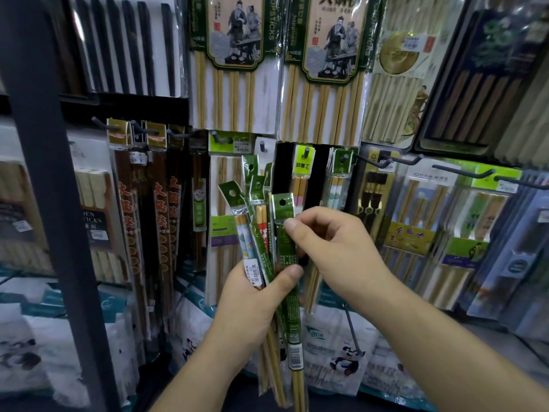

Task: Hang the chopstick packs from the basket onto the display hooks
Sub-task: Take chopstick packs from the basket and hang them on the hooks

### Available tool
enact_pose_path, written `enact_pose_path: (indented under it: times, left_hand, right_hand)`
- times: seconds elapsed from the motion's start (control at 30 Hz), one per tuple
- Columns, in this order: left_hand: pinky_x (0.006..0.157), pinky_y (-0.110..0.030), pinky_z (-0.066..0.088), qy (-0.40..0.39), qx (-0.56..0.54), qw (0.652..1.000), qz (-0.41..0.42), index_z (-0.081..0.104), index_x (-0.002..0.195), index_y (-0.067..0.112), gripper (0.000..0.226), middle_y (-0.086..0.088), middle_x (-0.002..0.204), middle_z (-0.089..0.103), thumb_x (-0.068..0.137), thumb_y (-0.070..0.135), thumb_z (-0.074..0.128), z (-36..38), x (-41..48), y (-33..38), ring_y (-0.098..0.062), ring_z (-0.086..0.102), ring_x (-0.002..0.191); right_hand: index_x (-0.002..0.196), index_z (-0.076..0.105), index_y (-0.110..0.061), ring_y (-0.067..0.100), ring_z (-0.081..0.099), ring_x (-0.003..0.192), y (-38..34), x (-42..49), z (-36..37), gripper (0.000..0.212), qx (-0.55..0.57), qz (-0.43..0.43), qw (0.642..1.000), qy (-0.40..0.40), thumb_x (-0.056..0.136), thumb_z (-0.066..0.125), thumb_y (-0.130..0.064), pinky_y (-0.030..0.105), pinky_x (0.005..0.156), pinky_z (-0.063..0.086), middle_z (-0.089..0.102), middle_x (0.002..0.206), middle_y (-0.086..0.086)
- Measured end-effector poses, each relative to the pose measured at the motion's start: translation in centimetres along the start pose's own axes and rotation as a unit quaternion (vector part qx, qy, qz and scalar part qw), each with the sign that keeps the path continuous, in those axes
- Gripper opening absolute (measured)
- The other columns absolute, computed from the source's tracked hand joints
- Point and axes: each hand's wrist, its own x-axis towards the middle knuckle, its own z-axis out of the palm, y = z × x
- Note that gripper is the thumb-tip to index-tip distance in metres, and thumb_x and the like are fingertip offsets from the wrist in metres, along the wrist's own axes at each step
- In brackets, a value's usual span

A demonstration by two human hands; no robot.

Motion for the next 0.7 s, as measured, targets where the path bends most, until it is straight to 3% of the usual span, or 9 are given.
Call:
enact_pose_path:
  times: [0.1, 0.2, 0.33, 0.4, 0.47, 0.53, 0.6, 0.63, 0.7]
  left_hand:
    - [0.061, -0.027, 0.057, 0.021, 0.002, 1.0, -0.001, 0.072, 0.094, 0.018, 0.041, 0.003, 0.084, 0.076, 0.075, 0.053, 0.081, -0.1, 0.1, 0.1, -0.016, 0.073, 0.076]
    - [0.052, -0.027, 0.054, 0.025, -0.007, 1.0, -0.008, 0.064, 0.089, 0.0, 0.049, -0.004, 0.072, 0.07, 0.08, 0.047, 0.075, -0.3, 0.1, -0.1, -0.019, 0.068, 0.065]
    - [0.059, -0.03, 0.058, 0.007, 0.004, 1.0, -0.022, 0.06, 0.082, 0.011, 0.045, -0.01, 0.064, 0.066, 0.081, 0.053, 0.076, -0.6, 0.1, -0.4, -0.025, 0.068, 0.059]
    - [0.062, -0.037, 0.062, -0.013, -0.011, 0.999, -0.028, 0.056, 0.084, 0.013, 0.064, -0.005, 0.06, 0.06, 0.068, 0.068, 0.083, -0.5, 0.2, -0.8, -0.023, 0.062, 0.052]
    - [0.055, -0.038, 0.06, -0.028, -0.039, 0.998, -0.04, 0.053, 0.093, 0.011, 0.086, 0.0, 0.062, 0.053, 0.052, 0.079, 0.084, -0.2, 0.4, -1.0, -0.019, 0.053, 0.047]
    - [0.047, -0.033, 0.052, -0.04, -0.044, 0.997, -0.05, 0.057, 0.093, 0.018, 0.079, 0.0, 0.064, 0.051, 0.056, 0.085, 0.079, -0.2, 0.3, -1.2, -0.016, 0.049, 0.046]
    - [0.045, -0.03, 0.046, -0.038, -0.073, 0.994, -0.065, 0.064, 0.084, 0.026, 0.052, -0.001, 0.066, 0.053, 0.075, 0.077, 0.065, -0.2, 0.1, -1.1, -0.017, 0.047, 0.047]
    - [0.044, -0.03, 0.045, -0.031, -0.097, 0.992, -0.076, 0.064, 0.089, 0.023, 0.049, -0.002, 0.068, 0.055, 0.081, 0.071, 0.058, -0.2, 0.1, -1.2, -0.017, 0.047, 0.047]
    - [0.044, -0.03, 0.044, -0.013, -0.127, 0.987, -0.094, 0.058, 0.102, 0.011, 0.05, -0.003, 0.071, 0.057, 0.089, 0.059, 0.05, -0.3, 0.1, -1.2, -0.016, 0.048, 0.048]
  right_hand:
    - [0.08, 0.072, -0.024, 0.003, 0.06, 0.064, -0.4, 0.4, -0.6, 0.018, 0.024, 0.014, 0.999, 0.031, 0.097, 0.066, -0.025, 0.016, 0.057, 0.049, 0.068, 0.073, -0.003]
    - [0.08, 0.073, -0.031, 0.005, 0.059, 0.065, -1.2, 1.6, -2.2, 0.021, 0.065, 0.037, 0.99, 0.118, 0.099, 0.064, -0.029, 0.018, 0.056, 0.045, 0.074, 0.083, 0.001]
    - [0.076, 0.07, -0.025, 0.007, 0.048, 0.059, -1.9, 2.8, -3.6, 0.025, 0.069, 0.052, 0.977, 0.193, 0.099, 0.064, -0.032, 0.029, 0.059, 0.045, 0.058, 0.061, -0.005]
    - [0.08, 0.071, -0.016, 0.014, 0.054, 0.069, -1.8, 3.2, -3.7, 0.027, 0.064, 0.068, 0.976, 0.196, 0.1, 0.064, -0.034, 0.044, 0.074, 0.055, 0.067, 0.078, 0.017]
    - [0.084, 0.069, -0.007, 0.022, 0.057, 0.078, -1.9, 3.3, -3.7, 0.032, 0.058, 0.082, 0.974, 0.202, 0.1, 0.063, -0.034, 0.05, 0.091, 0.054, 0.066, 0.099, 0.029]
    - [0.08, 0.067, -0.007, 0.019, 0.058, 0.079, -1.8, 3.5, -3.8, 0.034, 0.053, 0.087, 0.973, 0.209, 0.1, 0.063, -0.034, 0.043, 0.092, 0.053, 0.067, 0.096, 0.028]
    - [0.074, 0.066, -0.013, 0.009, 0.056, 0.072, -1.7, 3.6, -3.7, 0.034, 0.049, 0.091, 0.971, 0.215, 0.1, 0.063, -0.035, 0.031, 0.087, 0.051, 0.065, 0.074, 0.013]
    - [0.073, 0.066, -0.014, 0.006, 0.055, 0.068, -1.7, 3.6, -3.7, 0.034, 0.047, 0.092, 0.971, 0.218, 0.1, 0.063, -0.035, 0.027, 0.084, 0.048, 0.059, 0.065, 0.004]
    - [0.074, 0.066, -0.012, 0.006, 0.055, 0.067, -1.6, 3.7, -3.7, 0.034, 0.049, 0.096, 0.97, 0.22, 0.1, 0.063, -0.035, 0.025, 0.085, 0.047, 0.055, 0.065, 0.005]
